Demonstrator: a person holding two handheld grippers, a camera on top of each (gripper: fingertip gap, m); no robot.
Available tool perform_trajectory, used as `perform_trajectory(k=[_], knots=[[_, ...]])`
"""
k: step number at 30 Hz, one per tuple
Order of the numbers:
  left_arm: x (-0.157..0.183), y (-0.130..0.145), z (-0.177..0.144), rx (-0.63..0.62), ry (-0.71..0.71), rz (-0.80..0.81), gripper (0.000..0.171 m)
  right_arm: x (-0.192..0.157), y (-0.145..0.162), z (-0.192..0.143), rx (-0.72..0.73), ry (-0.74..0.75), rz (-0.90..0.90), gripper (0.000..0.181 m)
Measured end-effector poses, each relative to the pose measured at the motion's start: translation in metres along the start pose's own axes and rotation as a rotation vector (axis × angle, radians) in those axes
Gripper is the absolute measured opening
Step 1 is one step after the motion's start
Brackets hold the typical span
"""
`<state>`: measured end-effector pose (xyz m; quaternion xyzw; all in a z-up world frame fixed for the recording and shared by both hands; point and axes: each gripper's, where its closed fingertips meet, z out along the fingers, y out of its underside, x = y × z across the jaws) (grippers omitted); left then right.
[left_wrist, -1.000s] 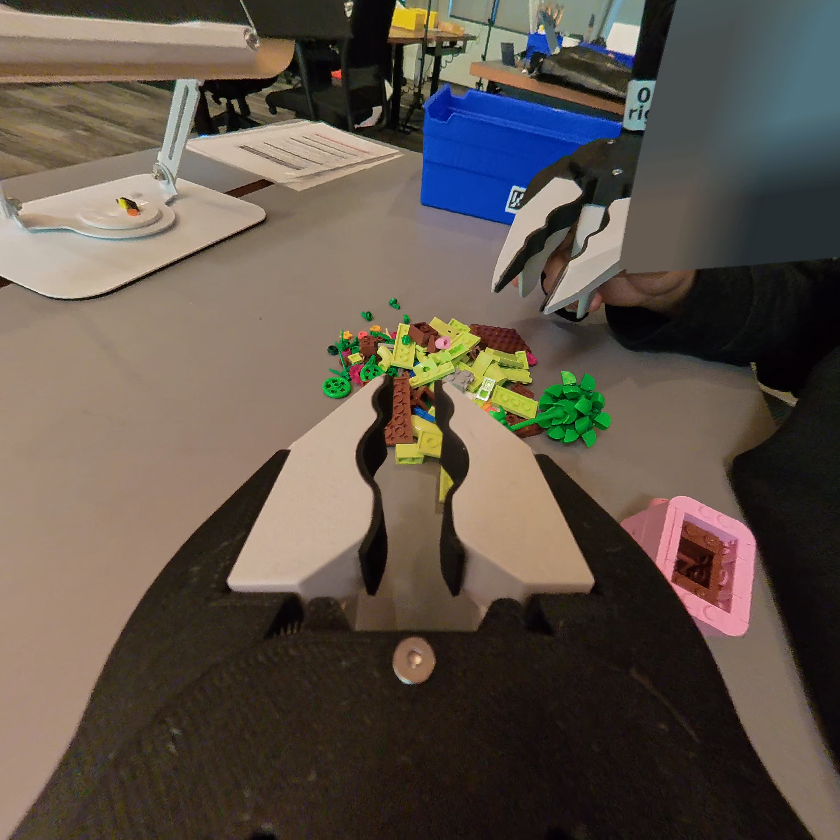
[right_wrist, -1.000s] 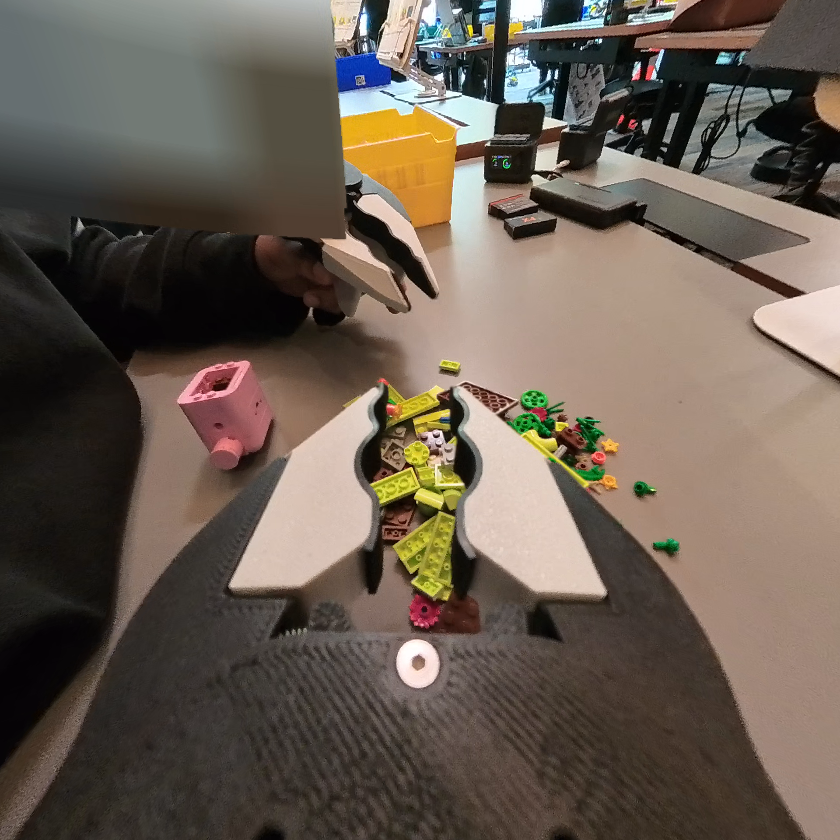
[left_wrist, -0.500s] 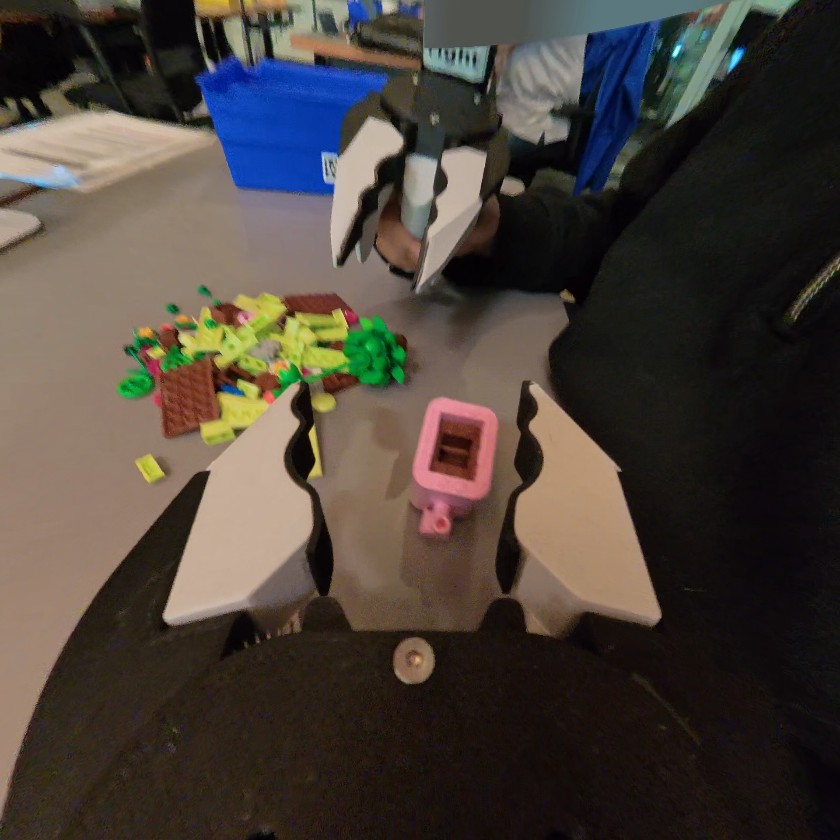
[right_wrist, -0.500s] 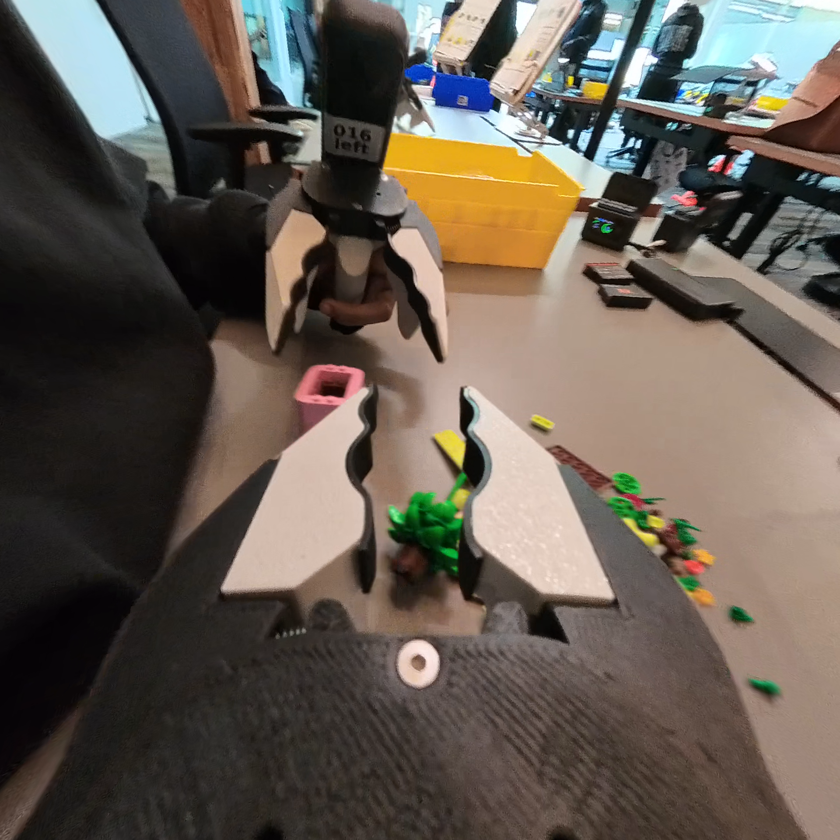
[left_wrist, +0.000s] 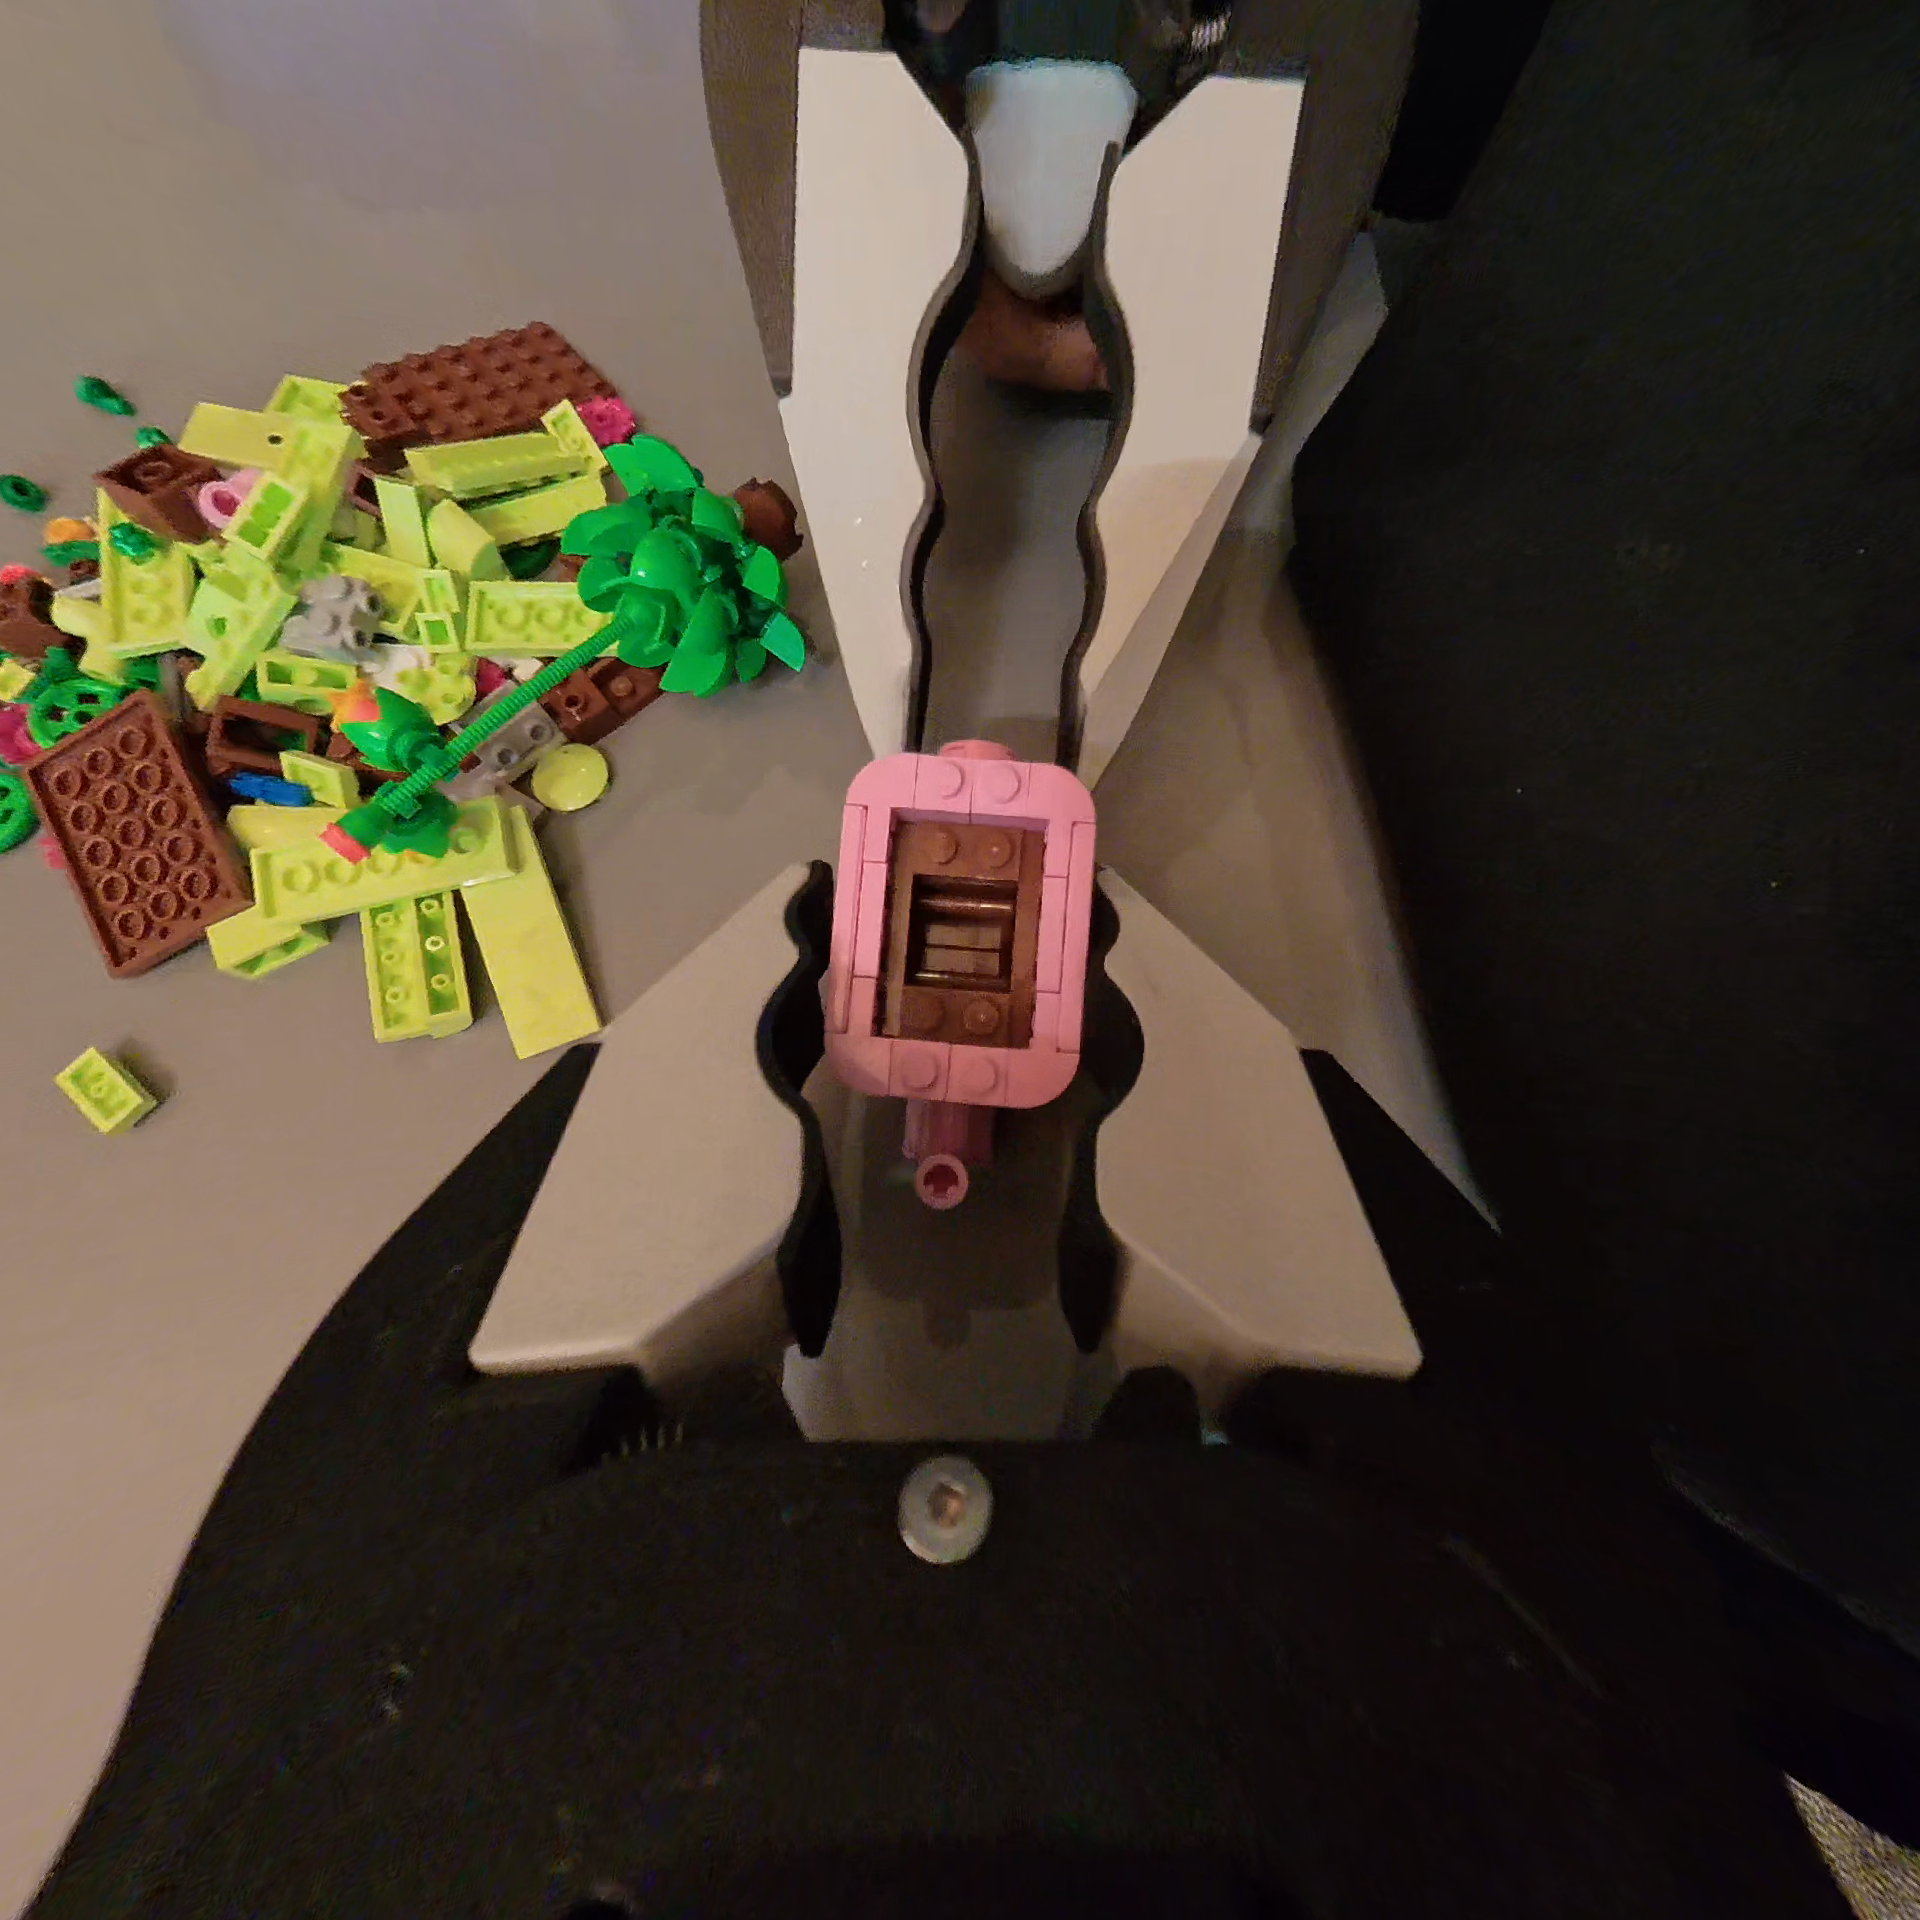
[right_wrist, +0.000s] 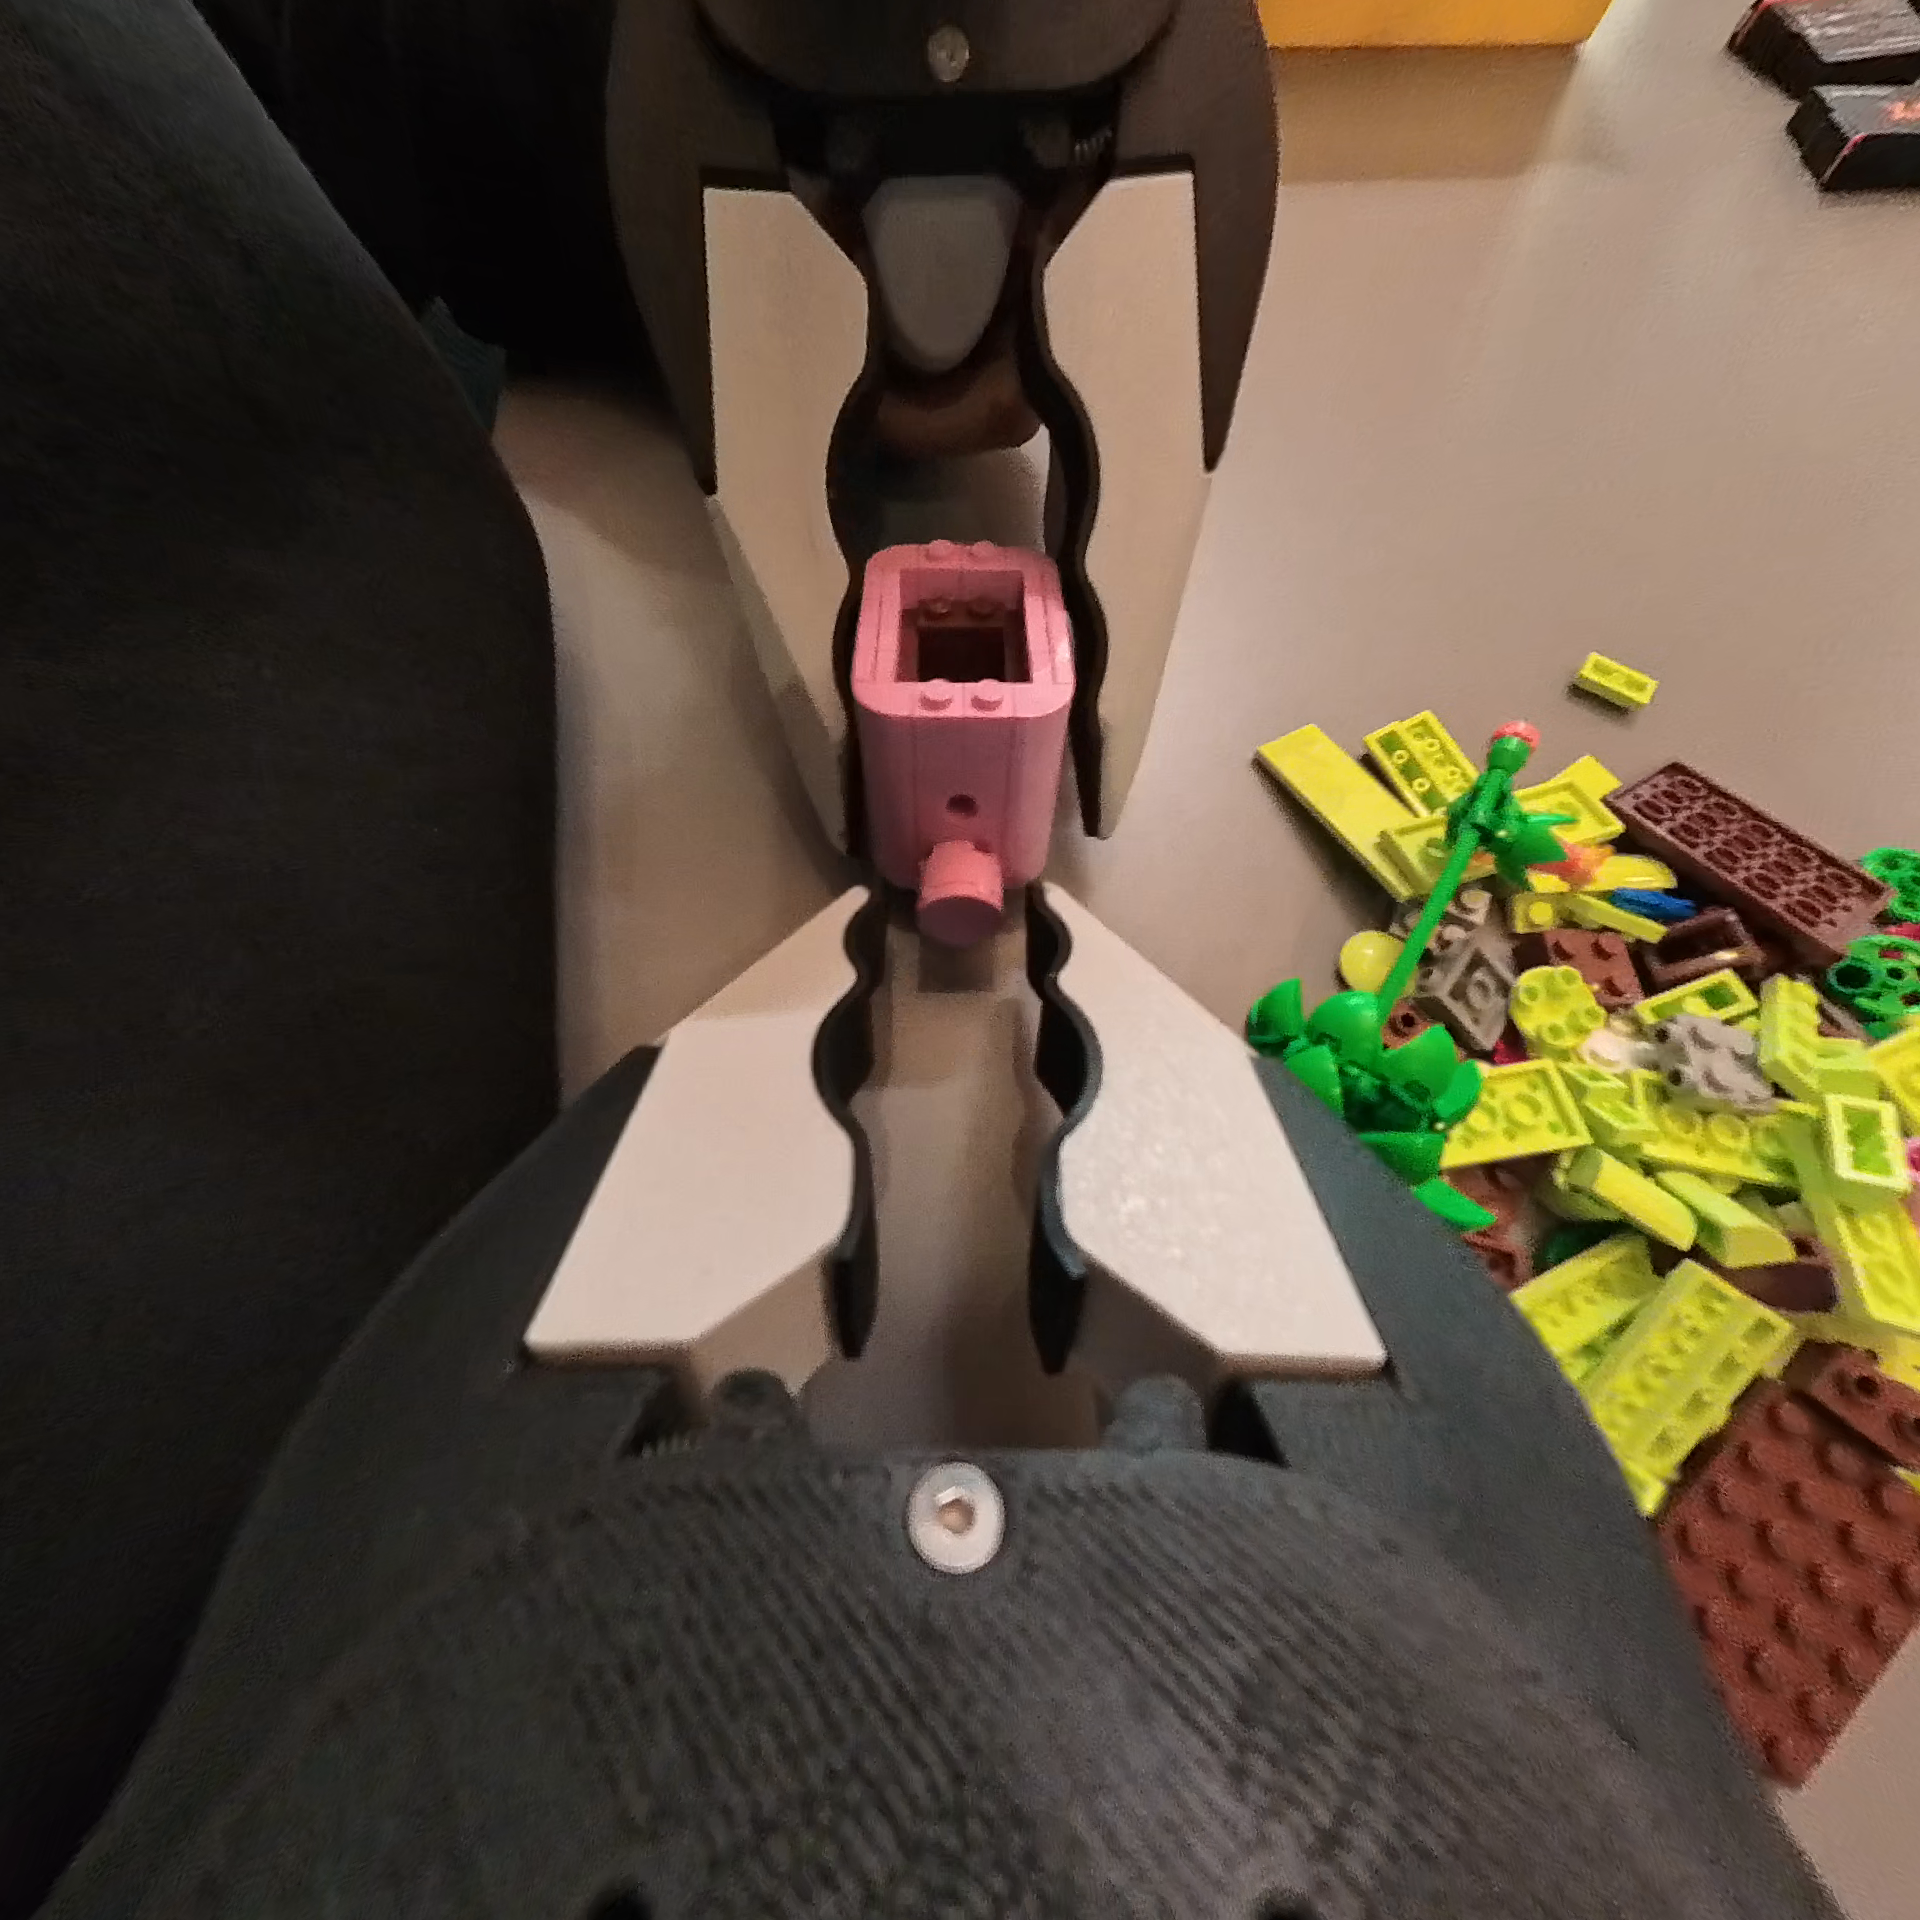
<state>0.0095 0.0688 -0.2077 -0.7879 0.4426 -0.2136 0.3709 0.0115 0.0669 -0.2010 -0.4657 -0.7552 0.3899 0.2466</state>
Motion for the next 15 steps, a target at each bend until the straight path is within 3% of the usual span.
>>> perform_trajectory(k=[5, 9, 15], knots=[[0.002, 0.002, -0.002, 0.001, 0.008, 0.006, 0.045, -0.002, -0.002, 0.004, -0.006, -0.024, -0.051, 0.015], [0.003, 0.0, -0.003, 0.011, 0.009, 0.013, 0.045, -0.003, -0.012, -0.008, 0.087, -0.082, 0.037, 0.015], [0.007, -0.002, 0.0, 0.011, 0.017, 0.026, 0.044, -0.006, -0.01, -0.013, 0.095, -0.116, 0.107, 0.015]])
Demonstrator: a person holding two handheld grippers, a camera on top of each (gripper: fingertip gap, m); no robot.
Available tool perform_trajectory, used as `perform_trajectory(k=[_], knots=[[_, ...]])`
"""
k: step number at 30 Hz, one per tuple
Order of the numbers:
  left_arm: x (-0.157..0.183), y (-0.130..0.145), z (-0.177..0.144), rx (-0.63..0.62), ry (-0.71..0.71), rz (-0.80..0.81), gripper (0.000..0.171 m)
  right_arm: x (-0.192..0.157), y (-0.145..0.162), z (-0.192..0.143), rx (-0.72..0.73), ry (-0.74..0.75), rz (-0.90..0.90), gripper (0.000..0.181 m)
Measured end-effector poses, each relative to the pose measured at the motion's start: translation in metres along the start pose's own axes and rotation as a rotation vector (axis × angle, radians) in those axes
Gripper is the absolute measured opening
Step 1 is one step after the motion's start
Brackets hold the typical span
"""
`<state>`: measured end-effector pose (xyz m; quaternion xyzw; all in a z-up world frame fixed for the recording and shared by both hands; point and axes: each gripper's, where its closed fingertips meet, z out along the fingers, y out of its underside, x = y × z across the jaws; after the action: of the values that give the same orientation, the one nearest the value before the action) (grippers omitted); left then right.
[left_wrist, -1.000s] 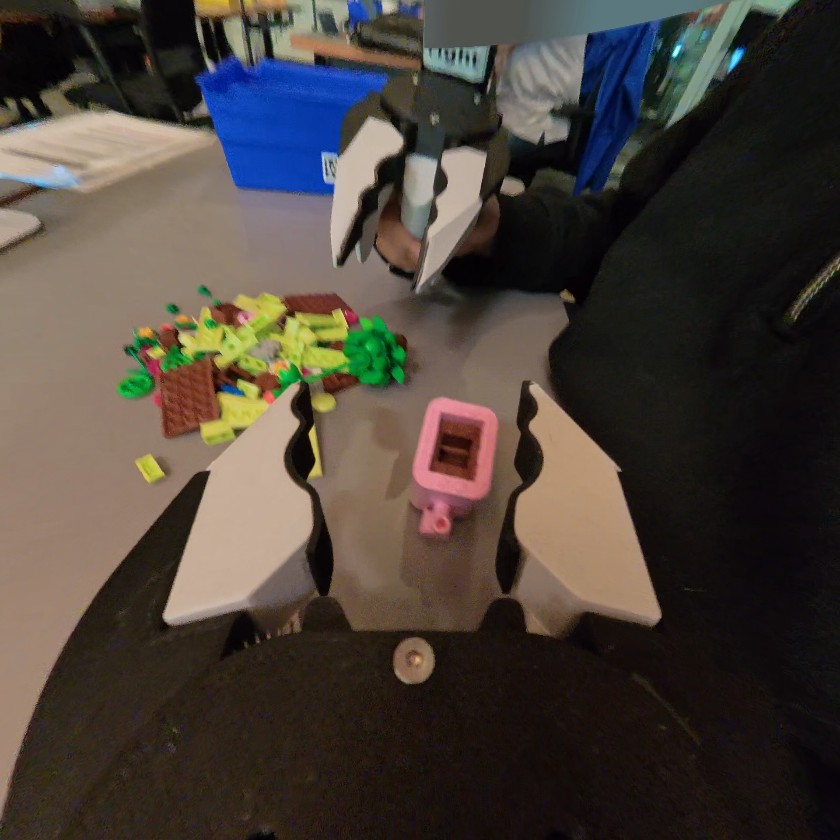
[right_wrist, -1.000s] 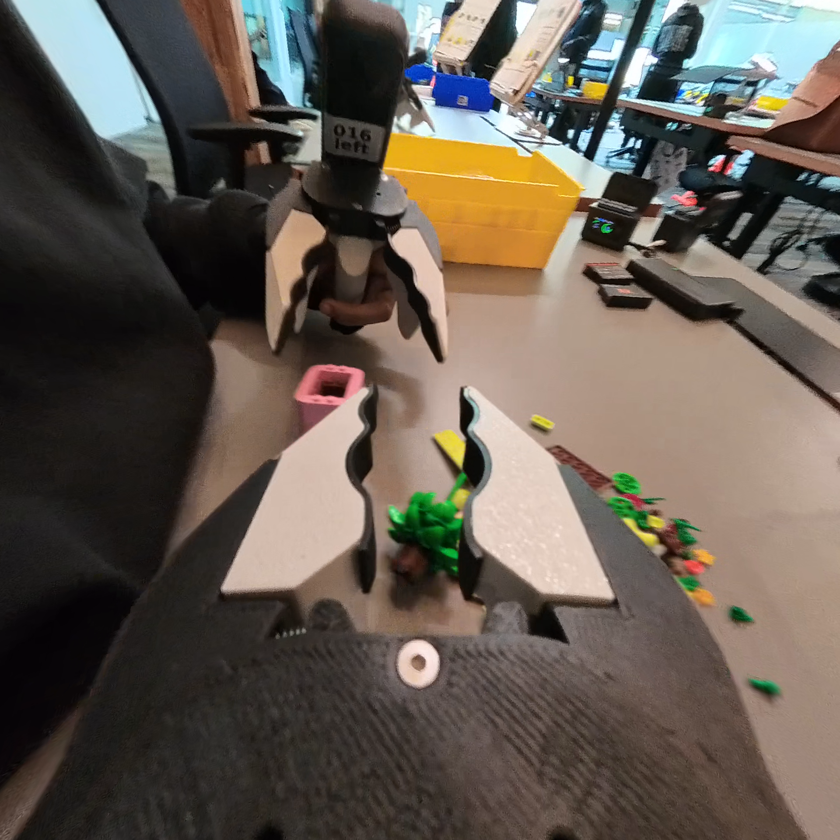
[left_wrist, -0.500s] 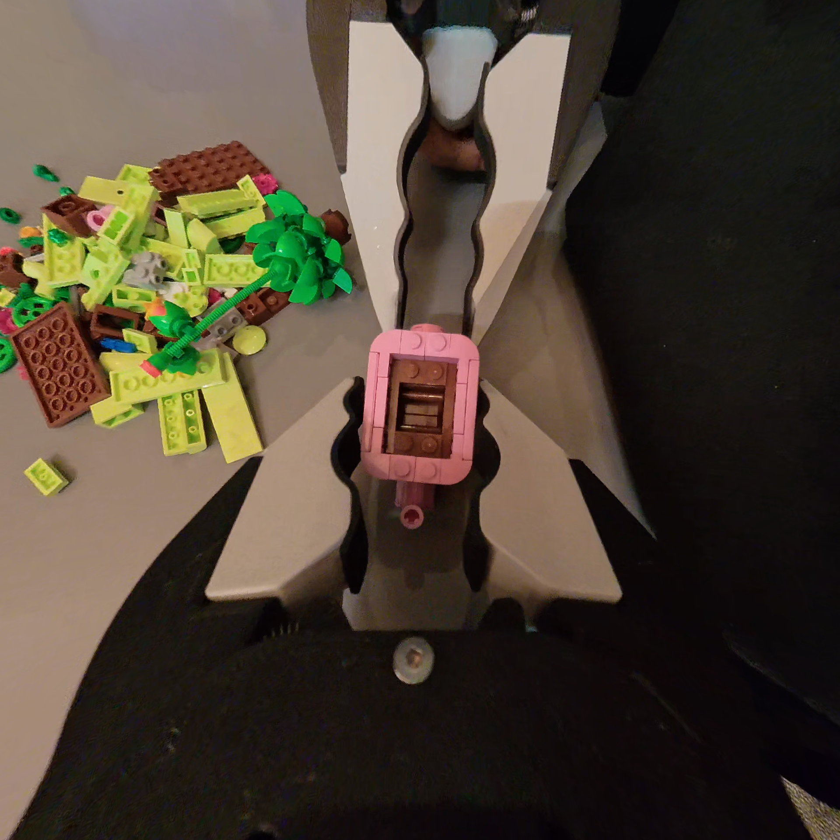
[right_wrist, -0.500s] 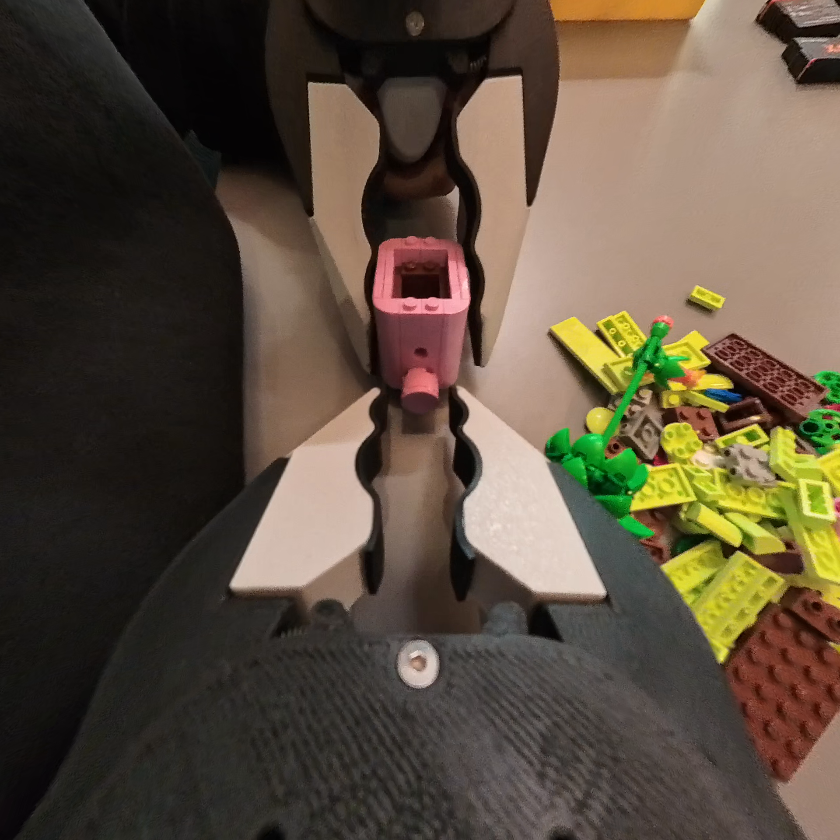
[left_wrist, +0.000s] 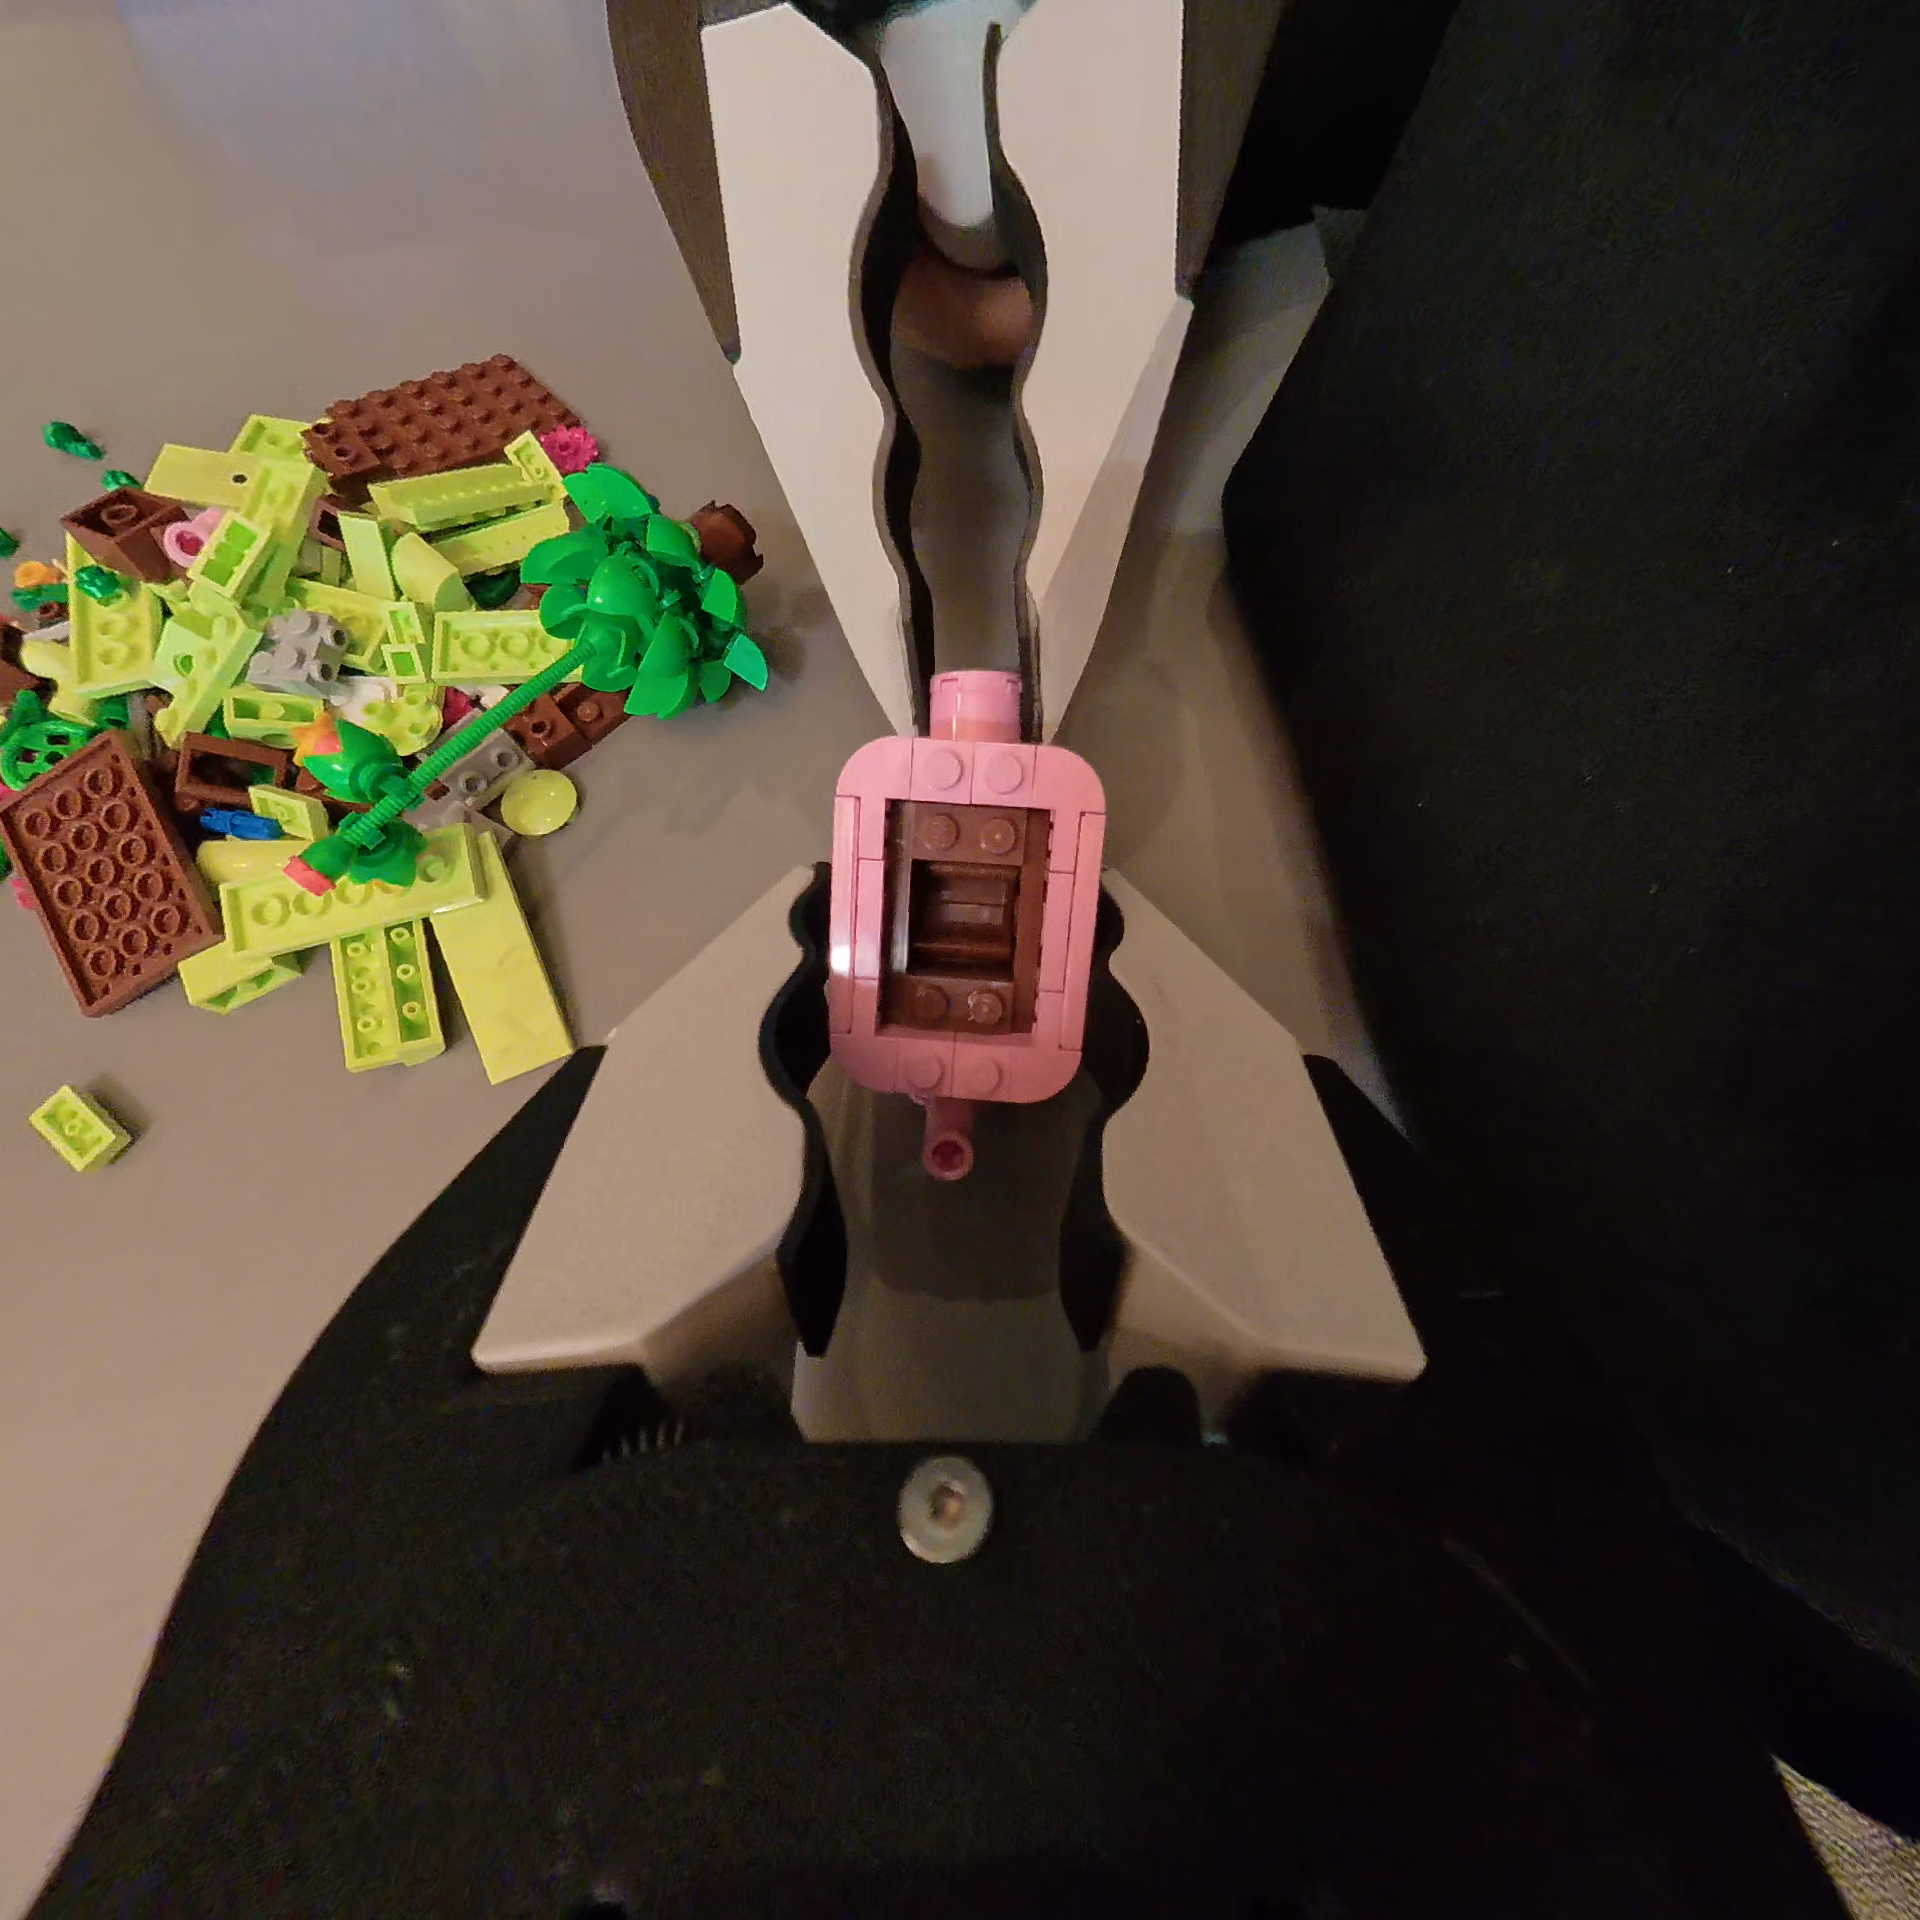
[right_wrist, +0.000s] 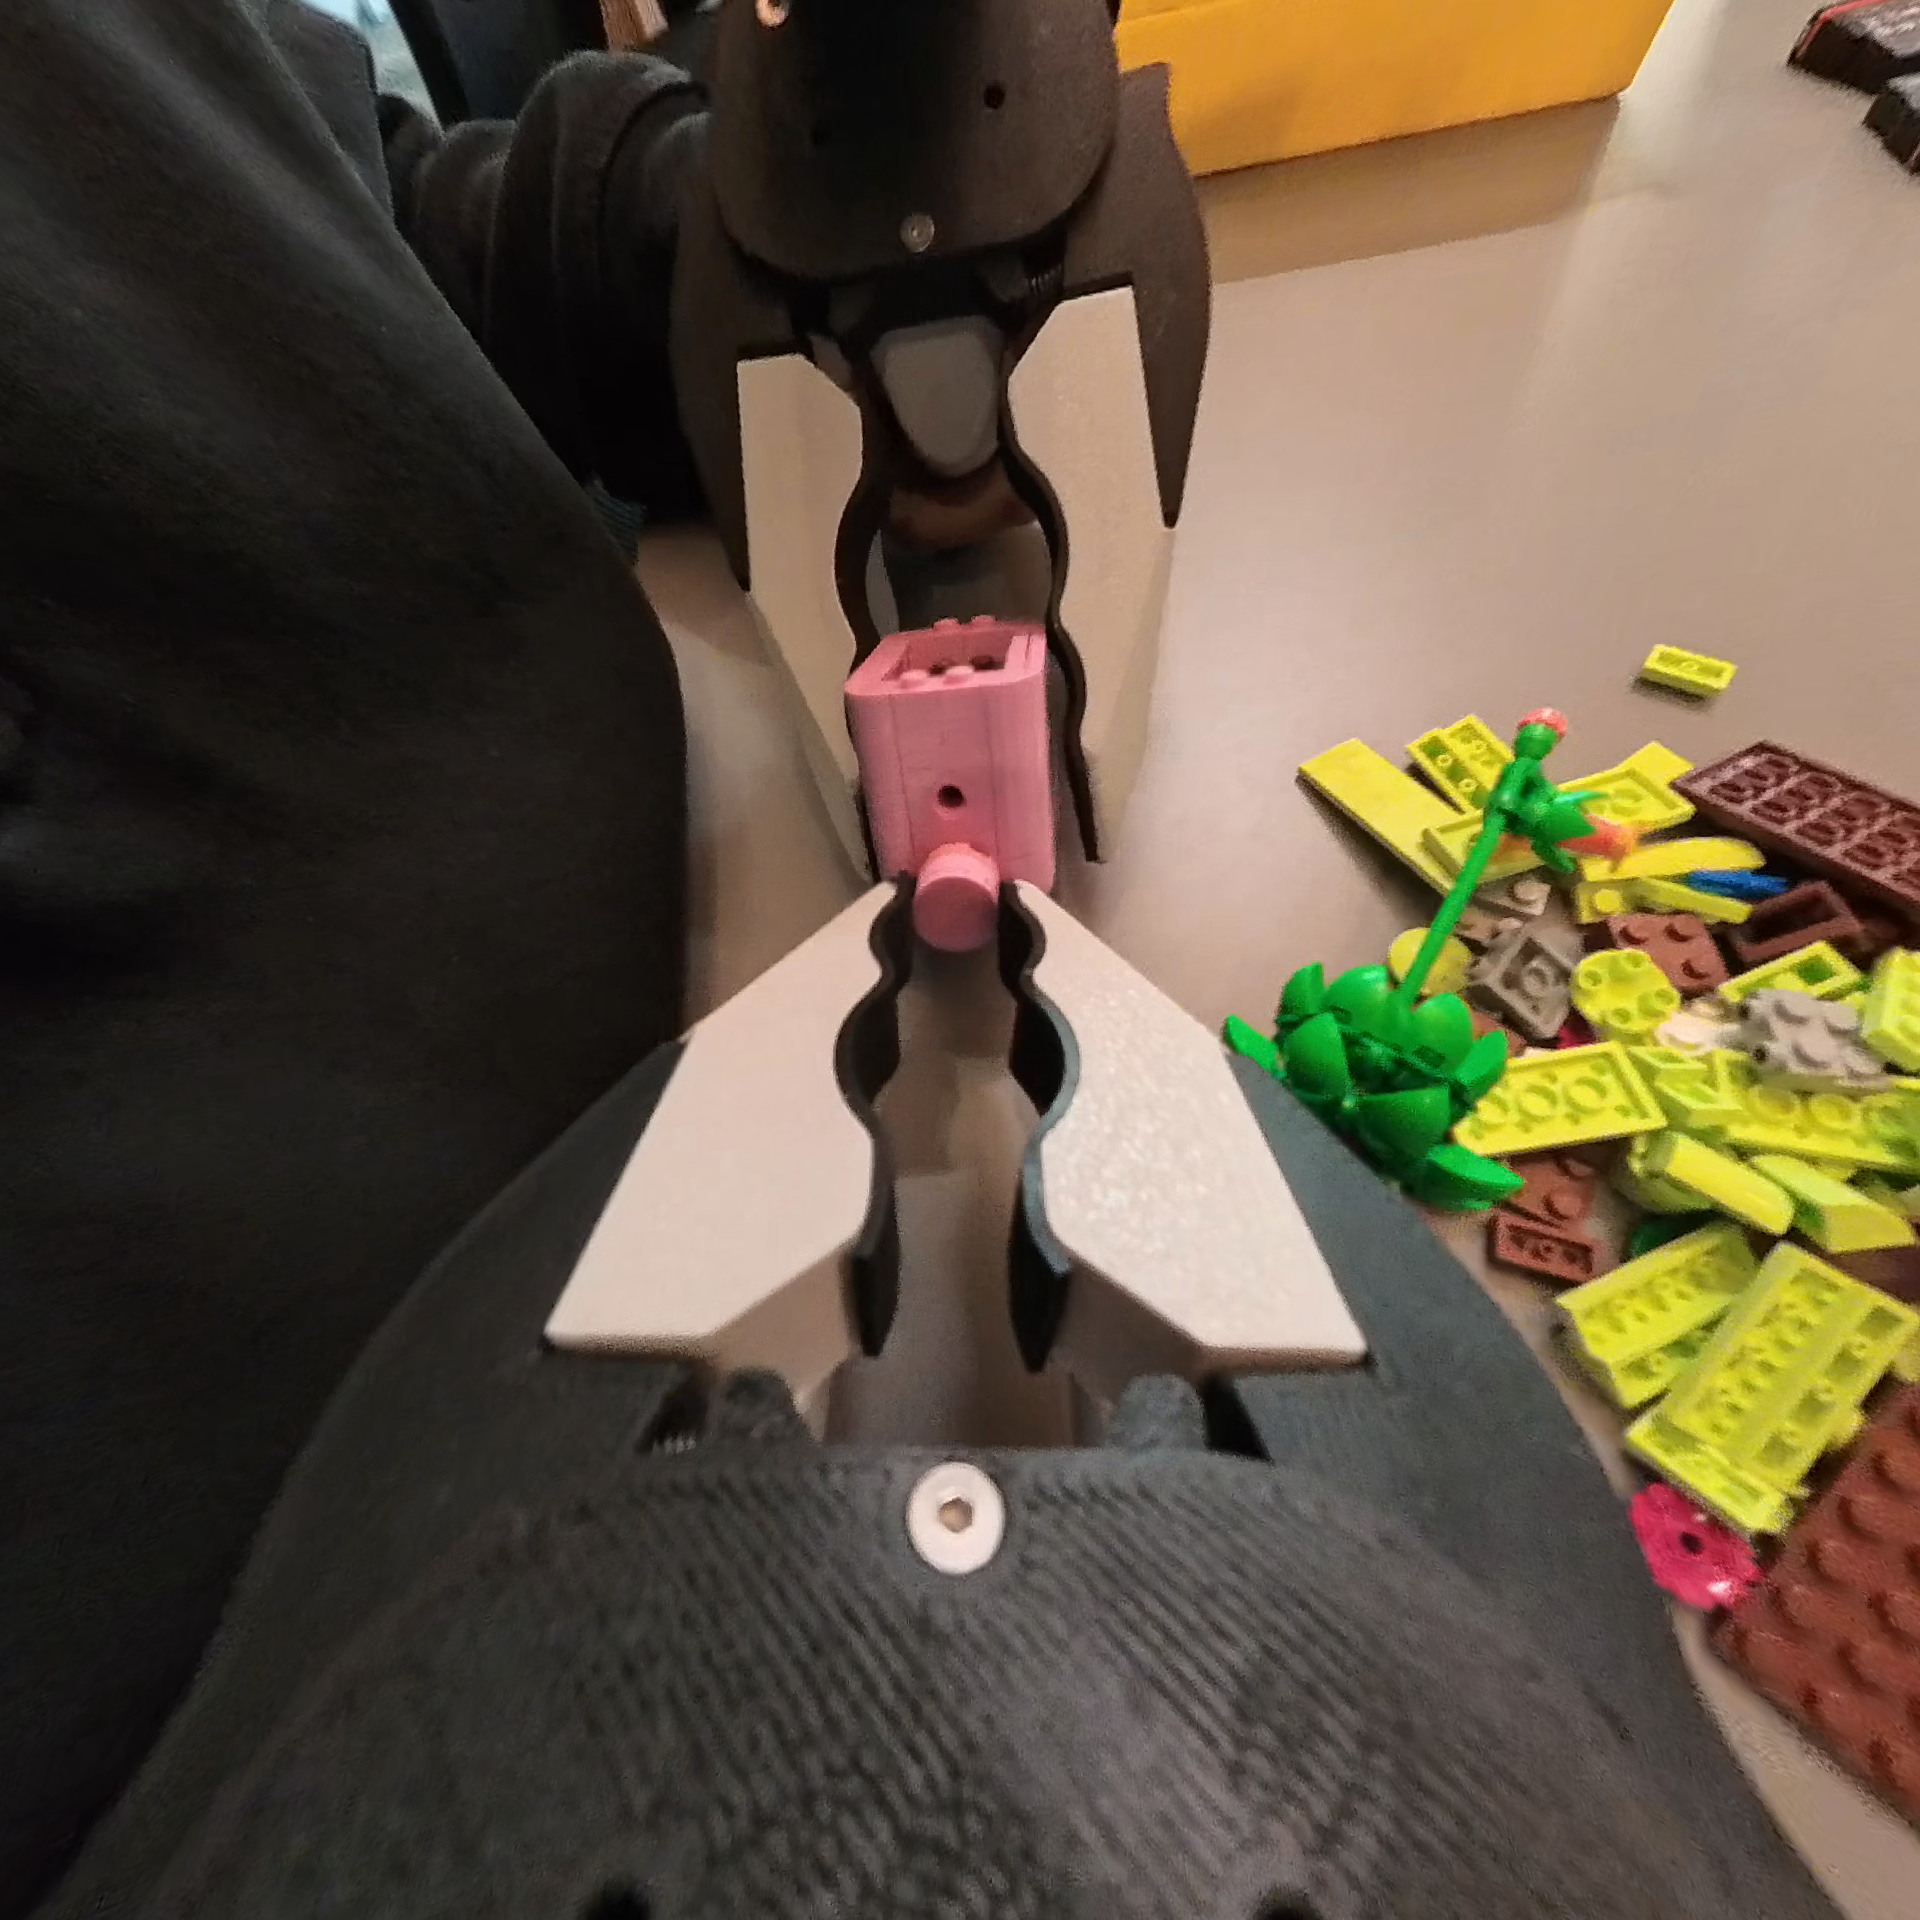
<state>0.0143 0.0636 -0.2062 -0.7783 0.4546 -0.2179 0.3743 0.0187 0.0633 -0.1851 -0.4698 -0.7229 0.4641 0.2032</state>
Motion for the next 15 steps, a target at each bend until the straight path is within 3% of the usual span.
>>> perform_trajectory(k=[4, 7, 13, 15], knots=[[-0.007, 0.008, -0.008, -0.008, -0.031, -0.032, 0.043, 0.012, 0.003, -0.025, 0.07, -0.026, 0.201, 0.015], [-0.015, 0.018, -0.019, -0.012, -0.051, -0.084, 0.043, 0.018, 0.0, -0.056, 0.205, -0.049, 0.309, 0.014], [-0.015, 0.003, -0.004, 0.001, -0.044, -0.008, 0.045, 0.014, -0.016, -0.059, 0.308, -0.059, 0.306, 0.014], [-0.014, -0.005, -0.002, 0.019, -0.034, 0.011, 0.054, 0.016, -0.024, -0.059, 0.344, -0.071, 0.304, 0.014]])
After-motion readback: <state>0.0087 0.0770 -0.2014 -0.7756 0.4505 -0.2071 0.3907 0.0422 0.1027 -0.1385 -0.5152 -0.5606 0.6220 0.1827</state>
